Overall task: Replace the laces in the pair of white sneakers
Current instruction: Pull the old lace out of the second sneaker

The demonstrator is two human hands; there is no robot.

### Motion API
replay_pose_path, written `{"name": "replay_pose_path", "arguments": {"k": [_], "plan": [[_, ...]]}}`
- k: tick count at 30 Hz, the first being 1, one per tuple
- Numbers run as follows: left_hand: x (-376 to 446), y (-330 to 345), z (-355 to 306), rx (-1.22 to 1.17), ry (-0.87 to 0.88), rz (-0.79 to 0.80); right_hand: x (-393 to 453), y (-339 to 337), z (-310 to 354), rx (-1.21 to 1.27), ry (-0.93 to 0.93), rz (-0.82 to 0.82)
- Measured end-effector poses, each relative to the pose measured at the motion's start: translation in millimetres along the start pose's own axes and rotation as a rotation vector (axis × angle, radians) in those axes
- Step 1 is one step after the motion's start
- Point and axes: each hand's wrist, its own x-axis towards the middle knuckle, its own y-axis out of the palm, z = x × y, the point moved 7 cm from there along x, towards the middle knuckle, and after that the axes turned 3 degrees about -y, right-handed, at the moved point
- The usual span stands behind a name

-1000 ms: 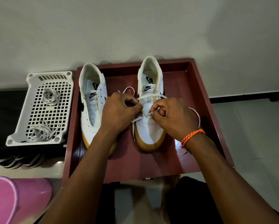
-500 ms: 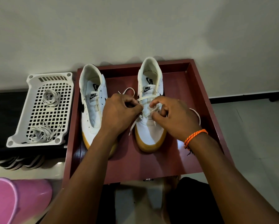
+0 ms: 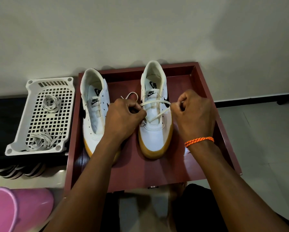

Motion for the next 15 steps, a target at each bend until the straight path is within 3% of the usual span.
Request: {"name": "replay_pose_path", "arguments": {"k": [4, 6, 8, 11, 15], "plan": [[-1.4, 1.3, 0.4, -0.032, -0.019, 0.009, -0.9, -11.9, -5.5, 0.054, 0.102, -0.133], [-1.2, 1.2, 0.4, -0.036, -0.019, 0.005, -5.1, -10.4, -17.0, 0.109, 0.195, -0.102], [-0.9, 1.8, 2.4, -0.044, -0.024, 0.009, -14.7, 5.6, -24.2, 0.315, 0.378, 0.066], [-2.6, 1.6, -1.1, -0.048, 0.014, -0.011, -7.0, 14.1, -15.9, 0.657, 0.364, 0.013], [-4.3, 5.6, -16.0, -0.101, 0.159, 0.018, 0.4, 20.1, -6.0, 0.922, 0.411, 0.102]]}}
